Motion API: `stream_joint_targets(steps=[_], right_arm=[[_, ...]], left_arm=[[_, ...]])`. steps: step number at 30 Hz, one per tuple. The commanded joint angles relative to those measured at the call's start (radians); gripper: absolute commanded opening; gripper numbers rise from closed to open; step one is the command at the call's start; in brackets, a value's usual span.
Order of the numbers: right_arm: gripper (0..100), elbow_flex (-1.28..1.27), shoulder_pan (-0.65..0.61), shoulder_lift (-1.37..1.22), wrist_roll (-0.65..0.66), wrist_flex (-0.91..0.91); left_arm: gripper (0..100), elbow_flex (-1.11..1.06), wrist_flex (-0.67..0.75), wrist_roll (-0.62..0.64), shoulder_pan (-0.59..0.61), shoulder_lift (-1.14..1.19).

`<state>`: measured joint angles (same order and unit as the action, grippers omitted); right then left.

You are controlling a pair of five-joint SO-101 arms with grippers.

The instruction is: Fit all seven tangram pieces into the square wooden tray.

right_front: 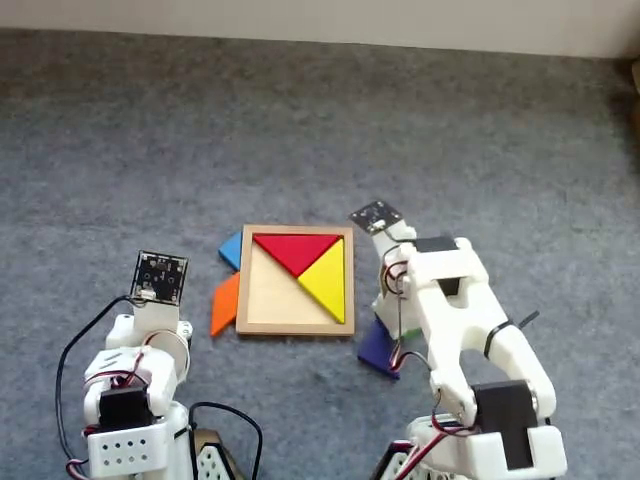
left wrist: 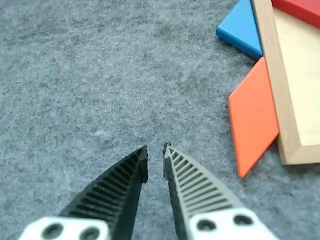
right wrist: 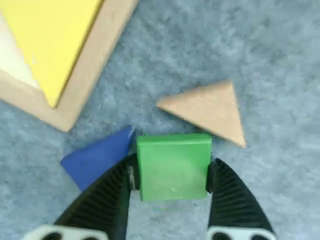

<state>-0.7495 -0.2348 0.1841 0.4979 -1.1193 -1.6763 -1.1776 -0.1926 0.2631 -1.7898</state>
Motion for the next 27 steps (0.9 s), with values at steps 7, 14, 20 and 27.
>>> stream_joint_targets(steps=[7, 14, 20, 27], right_arm=[[11.6, 0.213, -0.084, 0.237, 0.002, -0.219], [11.6, 0.225, -0.346, 0.17, -0.138, -0.114], [11.6, 0.317, -0.447, 0.018, -0.195, -0.024], [11.6, 0.541, -0.495, -0.248, -0.215, -0.03]], left_arm=[[7, -0.019, 0.008, 0.0, 0.01, -0.036], [7, -0.019, 0.008, 0.0, 0.01, -0.036], [7, -0.019, 0.008, 0.0, 0.01, -0.036], [7, -0.019, 0.008, 0.0, 0.01, -0.036]])
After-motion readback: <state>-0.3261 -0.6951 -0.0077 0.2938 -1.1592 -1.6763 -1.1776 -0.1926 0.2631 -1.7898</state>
